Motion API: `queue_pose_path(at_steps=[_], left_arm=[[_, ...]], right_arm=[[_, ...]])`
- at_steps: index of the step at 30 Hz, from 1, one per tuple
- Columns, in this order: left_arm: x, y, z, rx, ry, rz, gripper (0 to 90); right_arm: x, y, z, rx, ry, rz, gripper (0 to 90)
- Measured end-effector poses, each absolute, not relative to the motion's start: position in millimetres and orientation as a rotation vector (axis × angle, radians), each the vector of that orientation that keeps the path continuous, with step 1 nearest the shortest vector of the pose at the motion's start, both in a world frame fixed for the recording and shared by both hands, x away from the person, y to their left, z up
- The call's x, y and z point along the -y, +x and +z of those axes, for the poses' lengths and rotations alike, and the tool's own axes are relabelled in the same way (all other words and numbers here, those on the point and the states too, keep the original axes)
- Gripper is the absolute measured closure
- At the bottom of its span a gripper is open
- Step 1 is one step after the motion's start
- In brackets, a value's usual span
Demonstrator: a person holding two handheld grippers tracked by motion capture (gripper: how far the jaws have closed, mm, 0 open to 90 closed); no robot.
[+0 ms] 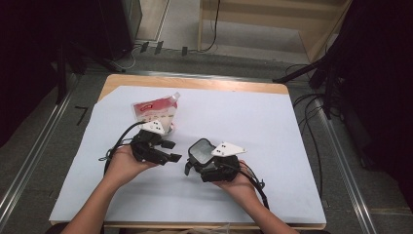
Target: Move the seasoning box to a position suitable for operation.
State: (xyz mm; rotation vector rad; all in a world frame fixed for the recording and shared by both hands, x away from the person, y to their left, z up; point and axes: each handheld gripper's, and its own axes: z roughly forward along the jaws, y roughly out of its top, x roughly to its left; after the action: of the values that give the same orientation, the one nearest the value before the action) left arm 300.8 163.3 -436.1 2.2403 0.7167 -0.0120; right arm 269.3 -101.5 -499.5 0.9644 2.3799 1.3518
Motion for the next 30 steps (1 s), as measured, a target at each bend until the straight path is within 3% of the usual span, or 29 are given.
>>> queue_pose_path(at_steps=[9, 15, 21, 30], left_arm=[[-163.2, 299.9, -434.3, -0.708, 2.228, -0.014, 42.8], [-163.3, 300.0, -435.2, -0.707, 2.226, -0.027, 42.8], [-162.4, 299.1, -434.9, -0.726, 2.229, -0.024, 44.5], [-161.0, 298.9, -437.5, -0.738, 2.244, -0.060, 60.4]], right_arm=[[125.2, 263.2, -489.6, -2.480, 0.999, 1.368, 15.8], [136.7, 258.2, -481.1, -2.492, 0.993, 1.386, 28.4], [143.7, 258.1, -471.6, -2.516, 0.943, 1.343, 47.4], [155.4, 257.6, -462.3, -2.499, 0.968, 1.340, 82.2]])
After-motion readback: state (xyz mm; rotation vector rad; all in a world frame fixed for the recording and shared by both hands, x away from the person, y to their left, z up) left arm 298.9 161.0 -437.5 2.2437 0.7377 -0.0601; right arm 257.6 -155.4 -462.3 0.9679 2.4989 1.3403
